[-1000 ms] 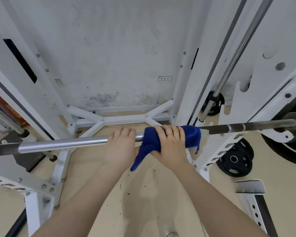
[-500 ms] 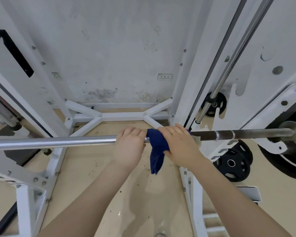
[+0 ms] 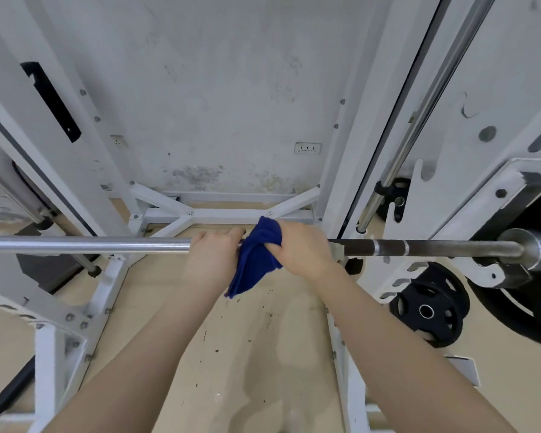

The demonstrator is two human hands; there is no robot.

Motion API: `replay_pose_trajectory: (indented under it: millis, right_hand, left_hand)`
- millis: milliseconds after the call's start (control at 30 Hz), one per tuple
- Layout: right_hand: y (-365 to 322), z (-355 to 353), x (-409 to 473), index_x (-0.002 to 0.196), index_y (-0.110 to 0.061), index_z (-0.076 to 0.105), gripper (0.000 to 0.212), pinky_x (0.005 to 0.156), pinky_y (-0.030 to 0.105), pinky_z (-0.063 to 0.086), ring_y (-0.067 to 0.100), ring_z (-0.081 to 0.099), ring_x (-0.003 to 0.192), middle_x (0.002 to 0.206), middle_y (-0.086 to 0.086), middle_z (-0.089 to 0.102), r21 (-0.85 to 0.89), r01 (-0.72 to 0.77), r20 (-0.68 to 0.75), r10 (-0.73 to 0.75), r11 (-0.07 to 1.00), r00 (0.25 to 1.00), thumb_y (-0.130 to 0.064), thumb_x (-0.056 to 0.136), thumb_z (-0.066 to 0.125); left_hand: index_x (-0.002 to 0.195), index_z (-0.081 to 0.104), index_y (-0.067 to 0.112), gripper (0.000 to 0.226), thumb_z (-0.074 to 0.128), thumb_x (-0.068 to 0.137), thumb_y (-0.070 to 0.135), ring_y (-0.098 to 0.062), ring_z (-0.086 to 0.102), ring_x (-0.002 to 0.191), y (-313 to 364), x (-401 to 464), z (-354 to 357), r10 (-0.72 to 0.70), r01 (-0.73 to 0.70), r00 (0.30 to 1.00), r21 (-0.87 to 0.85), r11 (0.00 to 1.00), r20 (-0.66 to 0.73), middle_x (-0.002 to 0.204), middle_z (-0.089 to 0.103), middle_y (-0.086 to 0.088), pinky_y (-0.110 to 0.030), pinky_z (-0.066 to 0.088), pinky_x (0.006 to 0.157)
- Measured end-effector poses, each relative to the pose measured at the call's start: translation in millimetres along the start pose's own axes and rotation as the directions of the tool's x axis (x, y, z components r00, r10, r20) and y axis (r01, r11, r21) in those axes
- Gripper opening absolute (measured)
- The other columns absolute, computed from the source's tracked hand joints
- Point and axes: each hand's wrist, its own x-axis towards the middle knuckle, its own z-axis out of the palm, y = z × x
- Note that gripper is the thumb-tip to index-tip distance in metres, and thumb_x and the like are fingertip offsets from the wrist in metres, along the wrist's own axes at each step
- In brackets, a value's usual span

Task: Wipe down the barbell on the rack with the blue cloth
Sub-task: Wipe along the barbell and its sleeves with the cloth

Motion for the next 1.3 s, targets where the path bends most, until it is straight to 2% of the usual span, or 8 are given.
replay_pose_trajectory:
  millis: [200,367,467,567,633,833,1133,1300]
  right_hand:
    - [74.2,-10.4,-28.0,0.094,-0.017,0.056,0.026,0.067,0.032,0.047,0.025,0.063,0.073,0.080,0.001,0.066,-0.125,-0.162,-0.208,0.134,0.979,0.969,-0.038,0.089,0.042]
    - [65.6,-12.4,-28.3,0.103,-0.013,0.057,0.028,0.088,0.036,0.040,0.027,0.054,0.103,0.100,0.006,0.065,-0.066,-0.284,-0.239,0.261,0.957,0.935,-0.035,0.087,0.050]
    - [32.6,0.0,-29.5,0.121,-0.013,0.051,0.041,0.088,0.039,0.046,0.027,0.059,0.097,0.104,0.007,0.064,0.179,-0.156,-0.217,0.194,0.971,0.957,-0.026,0.083,0.061]
    - [9.0,20.9,-33.7,0.115,-0.016,0.059,0.044,0.097,0.038,0.039,0.026,0.060,0.096,0.102,0.003,0.067,0.113,0.013,-0.324,0.024,0.994,0.946,-0.018,0.073,0.070]
    - [14.2,23.2,-31.9,0.106,-0.017,0.064,0.040,0.086,0.038,0.044,0.026,0.063,0.085,0.094,0.001,0.068,0.076,0.081,-0.386,-0.045,0.994,0.921,-0.013,0.067,0.073]
    - [57.5,4.8,-37.0,0.107,-0.013,0.066,0.040,0.077,0.039,0.045,0.031,0.060,0.080,0.094,0.007,0.065,0.081,0.177,-0.293,-0.146,0.981,0.945,-0.008,0.067,0.072]
    - [136.7,-24.4,-76.9,0.096,-0.011,0.068,0.038,0.070,0.038,0.046,0.032,0.060,0.075,0.088,0.009,0.065,-0.091,-0.111,-0.377,0.069,0.990,0.924,-0.007,0.060,0.079]
    - [161.7,-36.7,-91.7,0.110,-0.010,0.063,0.035,0.084,0.043,0.046,0.031,0.058,0.093,0.104,0.012,0.063,0.003,-0.383,-0.437,0.346,0.924,0.830,-0.006,0.076,0.063]
  left_hand:
    - [0.109,0.055,0.016,0.020,0.052,0.088,0.017,-0.025,0.056,0.102,6.5,-4.4,1.2,-0.088,0.088,0.996,0.007,0.996,0.008,0.105,0.066,0.000,-0.033,0.034,0.085]
    - [0.132,0.041,0.020,0.041,0.048,0.091,0.021,-0.020,0.043,0.124,22.8,-15.7,5.9,-0.134,0.134,0.991,0.035,0.990,0.011,0.131,0.052,0.002,-0.035,0.027,0.103]
    - [0.142,0.029,0.022,0.057,0.045,0.089,0.008,-0.019,0.029,0.137,30.8,-19.5,9.1,-0.102,0.102,0.995,0.004,0.995,-0.001,0.142,0.041,0.002,-0.035,0.018,0.110]
    - [0.143,0.032,0.017,0.067,0.042,0.082,-0.008,-0.020,0.023,0.142,39.7,-18.5,10.5,-0.032,0.027,0.998,-0.096,0.995,-0.055,0.143,0.043,0.000,-0.033,0.014,0.113]
    - [0.138,0.040,0.012,0.060,0.045,0.081,-0.007,-0.025,0.035,0.136,47.6,-17.6,13.4,0.009,-0.023,0.996,-0.158,0.987,-0.089,0.134,0.052,-0.005,-0.034,0.020,0.112]
    - [0.146,0.019,0.012,0.064,0.046,0.088,0.008,-0.023,0.041,0.126,69.4,-13.5,18.7,0.009,-0.015,0.999,-0.189,0.982,-0.036,0.130,0.053,-0.005,-0.031,0.020,0.111]
    - [0.144,0.029,0.018,0.055,0.045,0.092,0.010,-0.026,0.025,0.138,105.0,-0.8,28.9,0.141,-0.146,0.988,-0.090,0.985,-0.057,0.146,0.037,-0.004,-0.041,0.023,0.111]
    - [0.125,0.057,0.021,0.047,0.071,0.080,0.024,-0.033,0.061,0.098,103.8,1.7,37.9,0.213,-0.211,0.976,0.058,0.976,-0.042,0.102,0.067,-0.007,-0.046,0.044,0.088]
